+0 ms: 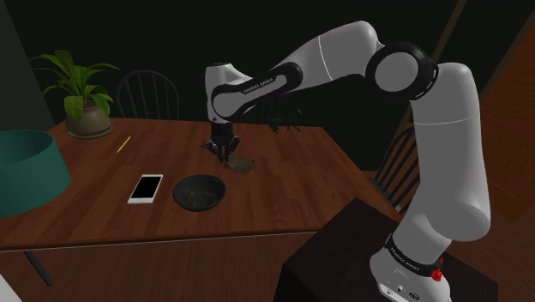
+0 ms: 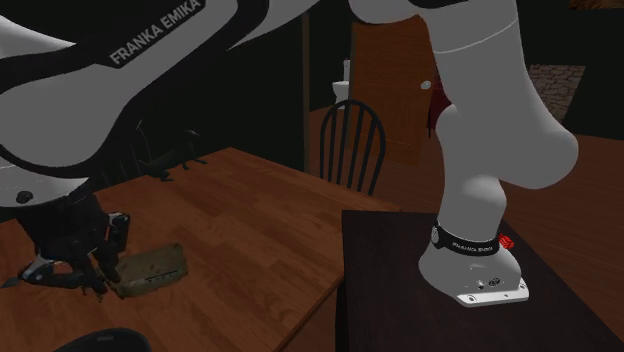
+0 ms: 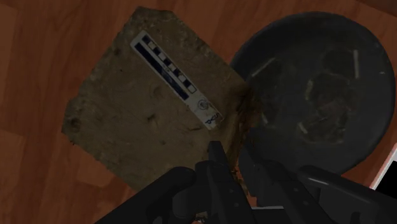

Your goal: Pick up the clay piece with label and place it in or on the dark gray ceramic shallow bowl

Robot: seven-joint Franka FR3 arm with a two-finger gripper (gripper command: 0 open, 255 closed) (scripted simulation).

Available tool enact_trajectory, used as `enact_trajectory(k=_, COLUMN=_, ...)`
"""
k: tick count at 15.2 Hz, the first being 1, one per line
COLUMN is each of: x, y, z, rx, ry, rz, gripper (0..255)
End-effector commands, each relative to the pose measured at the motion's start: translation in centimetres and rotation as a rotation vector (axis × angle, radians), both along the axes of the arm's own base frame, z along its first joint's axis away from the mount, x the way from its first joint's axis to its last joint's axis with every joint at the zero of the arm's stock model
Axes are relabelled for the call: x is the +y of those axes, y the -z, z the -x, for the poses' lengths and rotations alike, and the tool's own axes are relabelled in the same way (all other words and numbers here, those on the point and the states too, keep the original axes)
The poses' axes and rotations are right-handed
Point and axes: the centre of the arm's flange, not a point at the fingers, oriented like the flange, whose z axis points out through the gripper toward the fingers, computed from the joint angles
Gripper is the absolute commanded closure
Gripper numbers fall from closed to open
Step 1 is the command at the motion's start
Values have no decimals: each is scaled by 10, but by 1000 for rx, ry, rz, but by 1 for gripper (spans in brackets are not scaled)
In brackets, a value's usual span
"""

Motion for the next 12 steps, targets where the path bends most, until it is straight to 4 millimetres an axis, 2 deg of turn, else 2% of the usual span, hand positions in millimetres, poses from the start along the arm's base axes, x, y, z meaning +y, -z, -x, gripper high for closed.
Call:
enact_trajectory(k=1, x=24, y=-3, z=-7, rx=0, ry=1, rz=0, gripper=255)
enact_trajectory(k=10, x=138, y=-10, z=-43, rx=0, ry=1, rz=0, gripper=255)
enact_trajectory(k=12, x=138, y=1, z=-43, rx=0, ry=1, rz=0, gripper=255)
